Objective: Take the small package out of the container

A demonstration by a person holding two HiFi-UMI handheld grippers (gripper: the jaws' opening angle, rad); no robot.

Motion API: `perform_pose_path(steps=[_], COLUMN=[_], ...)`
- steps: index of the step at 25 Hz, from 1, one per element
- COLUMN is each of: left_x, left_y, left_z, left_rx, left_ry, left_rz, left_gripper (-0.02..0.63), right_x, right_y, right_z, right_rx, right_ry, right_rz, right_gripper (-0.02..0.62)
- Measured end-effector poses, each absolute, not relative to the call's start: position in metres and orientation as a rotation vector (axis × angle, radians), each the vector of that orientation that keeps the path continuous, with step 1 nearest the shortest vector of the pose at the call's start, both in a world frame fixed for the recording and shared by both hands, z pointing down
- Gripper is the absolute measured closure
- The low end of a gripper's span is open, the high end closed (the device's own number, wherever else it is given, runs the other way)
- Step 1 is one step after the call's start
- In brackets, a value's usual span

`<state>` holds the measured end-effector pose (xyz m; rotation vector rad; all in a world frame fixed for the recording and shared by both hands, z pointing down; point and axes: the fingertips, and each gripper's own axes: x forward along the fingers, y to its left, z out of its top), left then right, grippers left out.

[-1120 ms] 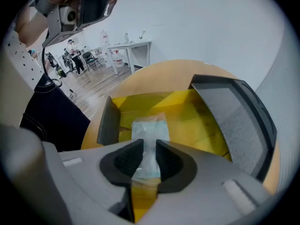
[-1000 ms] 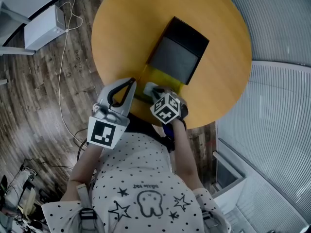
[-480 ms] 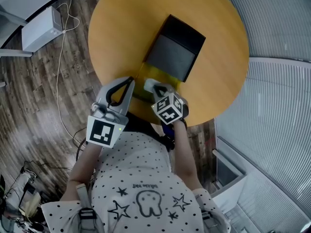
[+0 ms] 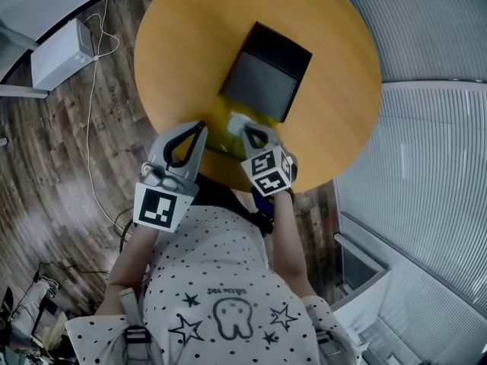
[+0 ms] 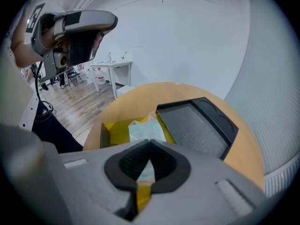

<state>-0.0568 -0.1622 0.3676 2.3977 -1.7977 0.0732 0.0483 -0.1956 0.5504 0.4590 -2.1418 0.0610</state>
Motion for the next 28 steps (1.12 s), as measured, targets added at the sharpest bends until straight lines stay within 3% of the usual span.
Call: perform_pose_path(steps=[13,28], left_x=[-0.050,-0.048], left_y=[-0.152,-0.145], left_z=[0.354,0.318], left_rx=[2.464,2.607], left_ry=[-1.800,-1.730], left_rz=[0.039,-0.021], left_gripper=[0.597,0.597], right_x=[0.066,0.113], right_y=[-0.219,-0.214], right_z=[0.482,0.339], right_rx=[0.783,1.324], right_ry=[-2.307,-2.547], right_rz=[0.020,-0.017], right_gripper=[0.592,0.592])
